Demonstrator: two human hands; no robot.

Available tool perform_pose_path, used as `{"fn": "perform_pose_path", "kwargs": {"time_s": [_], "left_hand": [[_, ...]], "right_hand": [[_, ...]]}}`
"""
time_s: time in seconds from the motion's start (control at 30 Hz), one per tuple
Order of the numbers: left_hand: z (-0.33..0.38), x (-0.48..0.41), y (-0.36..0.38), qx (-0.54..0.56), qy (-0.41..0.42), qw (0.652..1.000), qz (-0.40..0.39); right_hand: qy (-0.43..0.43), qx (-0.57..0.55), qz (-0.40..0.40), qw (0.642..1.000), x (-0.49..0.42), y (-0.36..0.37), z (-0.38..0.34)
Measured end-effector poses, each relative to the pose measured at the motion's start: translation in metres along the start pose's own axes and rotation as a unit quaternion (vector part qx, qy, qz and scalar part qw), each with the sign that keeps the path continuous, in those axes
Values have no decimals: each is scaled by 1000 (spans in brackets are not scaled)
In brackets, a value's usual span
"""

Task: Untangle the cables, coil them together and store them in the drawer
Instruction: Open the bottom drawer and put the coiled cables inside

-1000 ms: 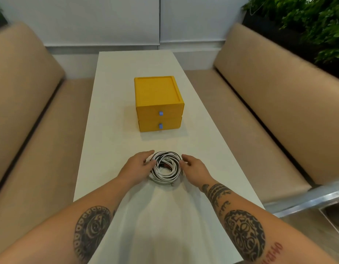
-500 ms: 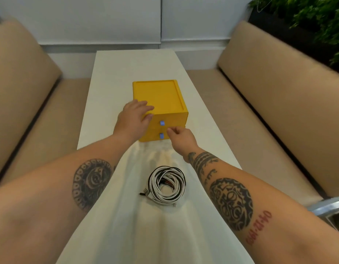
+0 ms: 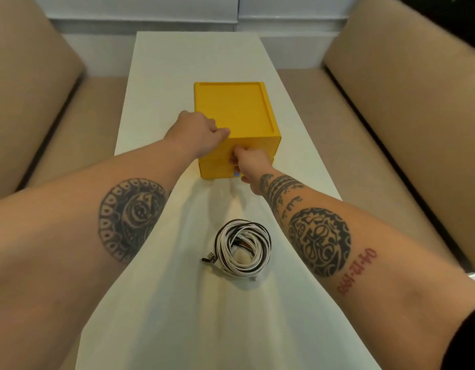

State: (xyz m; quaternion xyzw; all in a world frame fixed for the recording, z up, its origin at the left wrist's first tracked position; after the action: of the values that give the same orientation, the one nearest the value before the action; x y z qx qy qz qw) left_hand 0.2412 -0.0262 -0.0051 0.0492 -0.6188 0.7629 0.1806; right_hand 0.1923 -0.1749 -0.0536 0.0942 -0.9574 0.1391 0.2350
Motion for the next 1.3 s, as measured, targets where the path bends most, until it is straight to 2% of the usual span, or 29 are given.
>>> {"fn": "perform_pose_path", "kwargs": {"time_s": [0.2, 0.63, 1.0, 1.1, 1.17, 1.3], "left_hand": [[17, -3, -20, -62, -6, 998, 16], [35, -5, -30, -132, -27, 990, -29], [31, 3, -21, -107, -37, 994, -1], [28, 4, -18, -85, -44, 995, -4], [26, 5, -17, -73, -47, 996, -7], [29, 7, -18, -84, -26, 996, -33]], "right_hand": [[-29, 22, 24, 999, -15, 0, 13], [-71, 91, 11, 993, 24, -5, 12], [-70, 88, -17, 994, 52, -12, 22], [-66, 133, -25, 989, 54, -12, 19], [-78, 232, 9, 970, 58, -16, 10], [-177, 376, 205, 886, 75, -26, -18]]}}
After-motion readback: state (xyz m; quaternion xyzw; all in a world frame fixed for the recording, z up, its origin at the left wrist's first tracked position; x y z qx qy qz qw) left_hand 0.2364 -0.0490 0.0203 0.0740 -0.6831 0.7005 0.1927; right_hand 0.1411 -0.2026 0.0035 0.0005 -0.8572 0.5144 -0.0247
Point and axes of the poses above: each hand's wrist, its own x-axis away from the middle knuckle, its own y-axis out of the palm, z = x × y, the point moved 3 cm from there along -x, towards the middle knuckle, and after that the axes turned 15 degrees about -z, right-handed, at the moved point
